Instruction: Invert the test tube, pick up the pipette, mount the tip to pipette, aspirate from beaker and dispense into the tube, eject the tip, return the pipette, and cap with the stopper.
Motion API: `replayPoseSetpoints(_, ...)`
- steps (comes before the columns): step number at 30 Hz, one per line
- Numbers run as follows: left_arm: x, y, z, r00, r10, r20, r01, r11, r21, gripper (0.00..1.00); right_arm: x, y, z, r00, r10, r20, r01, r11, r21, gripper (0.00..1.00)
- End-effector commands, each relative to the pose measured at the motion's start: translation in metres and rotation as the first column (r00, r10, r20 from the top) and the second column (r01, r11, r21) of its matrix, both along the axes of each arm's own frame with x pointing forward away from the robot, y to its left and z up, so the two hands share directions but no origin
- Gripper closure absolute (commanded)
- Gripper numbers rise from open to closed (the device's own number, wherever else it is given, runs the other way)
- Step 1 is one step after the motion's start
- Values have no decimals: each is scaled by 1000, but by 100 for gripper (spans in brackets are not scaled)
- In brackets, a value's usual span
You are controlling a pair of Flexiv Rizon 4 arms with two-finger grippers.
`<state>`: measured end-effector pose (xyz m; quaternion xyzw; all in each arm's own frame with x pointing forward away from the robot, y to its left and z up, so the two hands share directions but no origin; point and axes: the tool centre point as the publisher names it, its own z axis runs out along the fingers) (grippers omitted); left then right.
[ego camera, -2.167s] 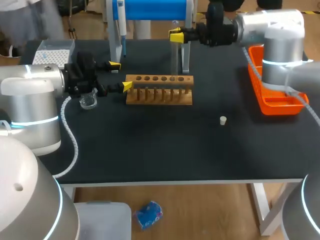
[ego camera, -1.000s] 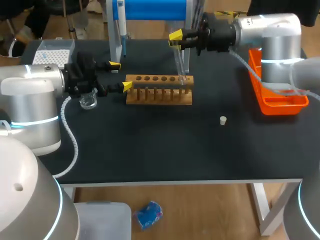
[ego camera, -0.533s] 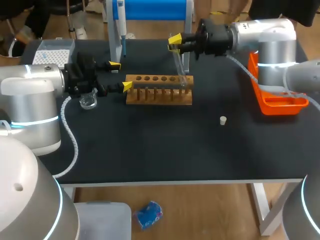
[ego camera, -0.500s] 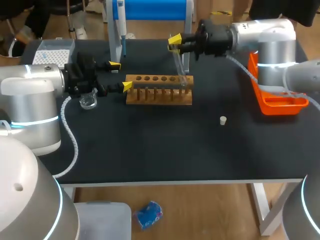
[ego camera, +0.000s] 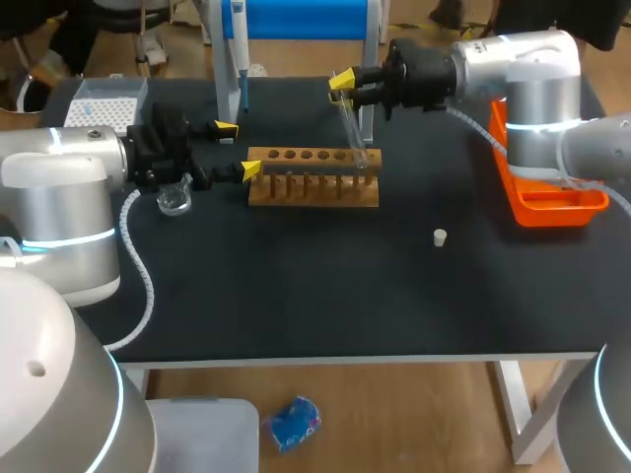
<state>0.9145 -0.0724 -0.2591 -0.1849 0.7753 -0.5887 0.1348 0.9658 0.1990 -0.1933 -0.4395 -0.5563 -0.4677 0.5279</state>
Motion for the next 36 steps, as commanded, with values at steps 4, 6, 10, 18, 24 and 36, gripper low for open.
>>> replayPoseSetpoints(4,-1,-1,-1,1000,6,4,-6,1000,-2,0,-1,-1,1,1000,-2,1,2,1000,-3,100)
replayPoseSetpoints(6,-1,-4,7,986,16,168,-10,999,-34,0,-1,-1,1,1000,-2,1,2,1000,-3,100)
replayPoseSetpoints(10,-9,-14,14,837,61,544,65,976,-209,0,-1,-1,1,1000,-2,1,2,1000,-3,100)
replayPoseSetpoints(18,-10,-23,21,672,-21,740,224,958,-176,0,-1,-1,1,1000,-2,1,2,1000,-3,100)
replayPoseSetpoints(24,-5,-22,22,713,-13,701,203,961,-189,0,-1,-1,1,1000,-2,1,2,1000,-3,100)
replayPoseSetpoints(36,-24,-46,51,226,-291,930,399,898,184,0,-1,-1,1,1000,-2,1,2,1000,-3,100)
